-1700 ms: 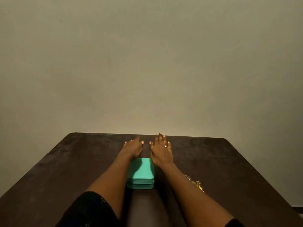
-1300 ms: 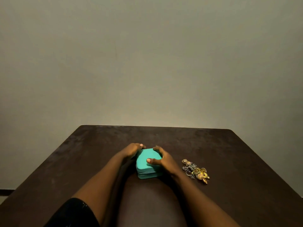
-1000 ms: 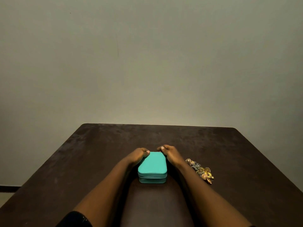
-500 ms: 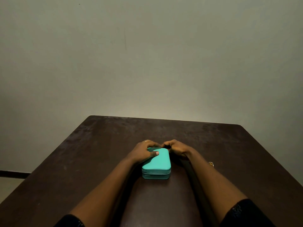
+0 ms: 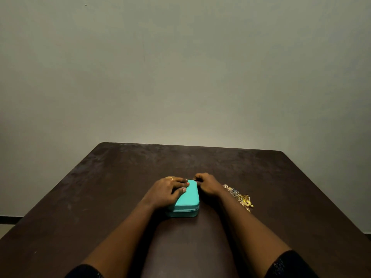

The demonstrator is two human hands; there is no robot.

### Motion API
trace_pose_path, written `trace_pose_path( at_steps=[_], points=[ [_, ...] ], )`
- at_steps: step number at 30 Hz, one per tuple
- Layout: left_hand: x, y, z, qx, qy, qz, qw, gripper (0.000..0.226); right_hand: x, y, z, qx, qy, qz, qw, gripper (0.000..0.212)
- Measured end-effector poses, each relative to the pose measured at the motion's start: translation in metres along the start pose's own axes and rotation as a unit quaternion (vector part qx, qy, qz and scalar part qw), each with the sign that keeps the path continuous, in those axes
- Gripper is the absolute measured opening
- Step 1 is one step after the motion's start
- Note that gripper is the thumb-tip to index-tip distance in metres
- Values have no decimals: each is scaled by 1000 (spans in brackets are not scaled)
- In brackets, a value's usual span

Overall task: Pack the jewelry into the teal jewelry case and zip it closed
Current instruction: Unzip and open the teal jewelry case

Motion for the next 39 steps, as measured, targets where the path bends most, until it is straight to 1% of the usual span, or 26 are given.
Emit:
trace_pose_path(
  at_steps=[2, 4, 6, 10, 15, 21, 23, 27, 32, 39],
  points=[
    [-3, -4, 0, 1, 9, 26, 1000, 52, 0, -3, -1, 8, -34, -26, 999, 13],
    [-5, -9, 1, 10, 9, 35, 999, 54, -2, -7, -2, 9, -60, -47, 997, 17],
    [-6, -10, 1, 18, -3, 29, 999, 51, -3, -11, -4, 1, -95, -61, 994, 18],
    [-3, -5, -4, 26, -30, 38, 998, 34, -1, -23, -5, -8, -140, -84, 986, 22],
    [-1, 1, -3, 47, -39, 71, 996, 32, 0, -43, -7, -9, -158, -91, 983, 23],
    [-3, -5, -6, 55, -63, 46, 995, 32, -1, -67, 0, -3, -158, -96, 983, 29],
    [-4, -7, -7, 56, -76, 34, 995, 38, -2, -76, 2, -2, -153, -103, 983, 29],
    [-5, -9, -8, 59, -90, 11, 994, 31, -8, -91, 9, 11, -151, -129, 980, 28],
    [-6, -9, -10, 71, -96, -15, 993, 30, -18, -104, 18, 15, -148, -162, 976, 29],
    [-6, -12, -13, 80, -96, -32, 992, 31, -28, -114, 33, 17, -166, -179, 970, 29]
  ],
)
Point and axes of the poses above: each hand's wrist, its own y-axis towards the middle knuckle, its own x-axis out of the back of the hand, z = x × y, the point moved 5 cm from there along y, towards the middle knuckle, and after that the axes turned 10 degrees about x, right-handed, at the moved point
